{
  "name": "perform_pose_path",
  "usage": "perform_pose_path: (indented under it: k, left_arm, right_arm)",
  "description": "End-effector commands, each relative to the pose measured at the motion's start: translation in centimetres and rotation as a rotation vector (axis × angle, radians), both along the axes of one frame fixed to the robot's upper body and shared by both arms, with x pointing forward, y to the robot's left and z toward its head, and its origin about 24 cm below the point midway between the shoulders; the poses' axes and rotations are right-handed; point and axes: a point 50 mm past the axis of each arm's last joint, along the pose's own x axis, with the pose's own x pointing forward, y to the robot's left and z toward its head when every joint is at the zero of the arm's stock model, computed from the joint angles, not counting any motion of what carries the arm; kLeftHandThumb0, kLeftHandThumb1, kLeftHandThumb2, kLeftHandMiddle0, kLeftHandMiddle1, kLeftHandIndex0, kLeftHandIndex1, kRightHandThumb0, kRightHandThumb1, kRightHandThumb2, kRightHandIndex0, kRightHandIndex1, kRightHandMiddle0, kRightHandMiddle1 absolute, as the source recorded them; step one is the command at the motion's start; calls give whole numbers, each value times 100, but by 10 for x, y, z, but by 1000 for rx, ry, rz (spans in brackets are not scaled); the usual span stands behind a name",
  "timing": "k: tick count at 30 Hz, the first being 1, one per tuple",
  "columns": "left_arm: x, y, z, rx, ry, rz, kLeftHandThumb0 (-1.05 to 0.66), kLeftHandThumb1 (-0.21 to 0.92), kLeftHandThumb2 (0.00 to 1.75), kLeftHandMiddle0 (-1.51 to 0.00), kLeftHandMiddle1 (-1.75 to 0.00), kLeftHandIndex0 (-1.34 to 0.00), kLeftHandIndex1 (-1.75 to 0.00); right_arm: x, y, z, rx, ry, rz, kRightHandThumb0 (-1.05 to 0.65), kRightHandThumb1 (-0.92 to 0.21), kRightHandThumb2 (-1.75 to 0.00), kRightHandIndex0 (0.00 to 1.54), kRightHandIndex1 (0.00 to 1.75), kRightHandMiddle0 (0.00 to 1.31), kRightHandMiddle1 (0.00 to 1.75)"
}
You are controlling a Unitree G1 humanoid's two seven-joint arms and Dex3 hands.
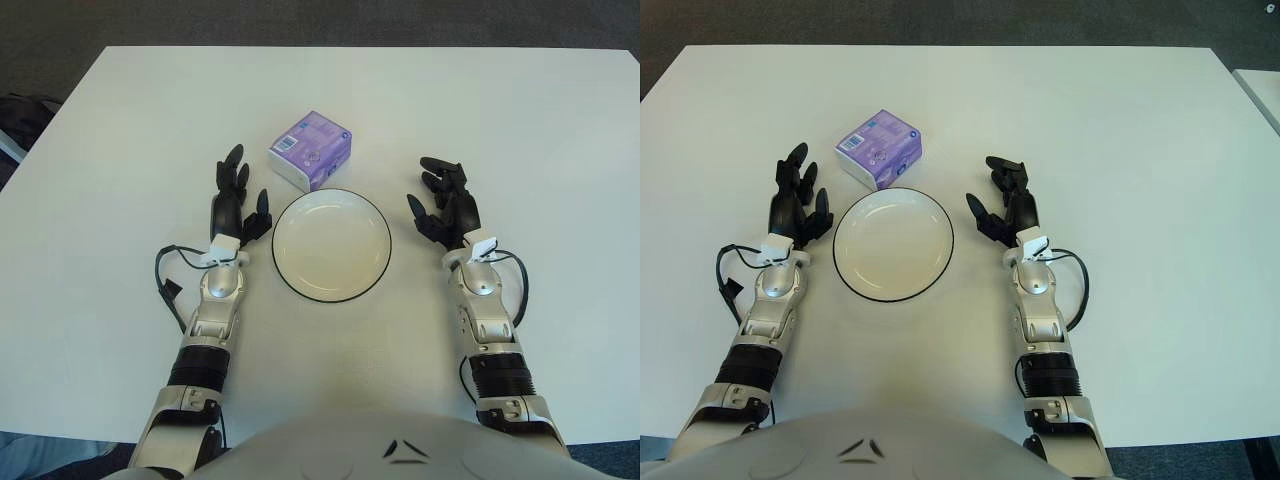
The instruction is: Put the tissue paper into the plate.
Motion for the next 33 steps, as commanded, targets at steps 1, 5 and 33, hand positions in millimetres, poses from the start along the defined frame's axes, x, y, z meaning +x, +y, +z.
perform_pose_path:
  k: [1, 5, 33]
  left_arm:
    - [-47, -1, -74, -17, 342, 33, -63, 92, 70, -36, 0, 0, -58]
    - [-47, -1, -74, -15, 341, 34, -63, 92, 70, -35, 0, 0, -57]
    - [-46, 1, -73, 1, 338, 27, -64, 92, 71, -33, 0, 0, -56]
  right_arm:
    - [-17, -4, -40, 0, 209, -18, -59, -86, -39, 48, 56, 0, 96]
    - [-17, -3, -40, 2, 209, -18, -57, -85, -39, 48, 56, 0, 96]
    - [-16, -2, -41, 7, 213, -19, -56, -83, -41, 48, 55, 0, 95]
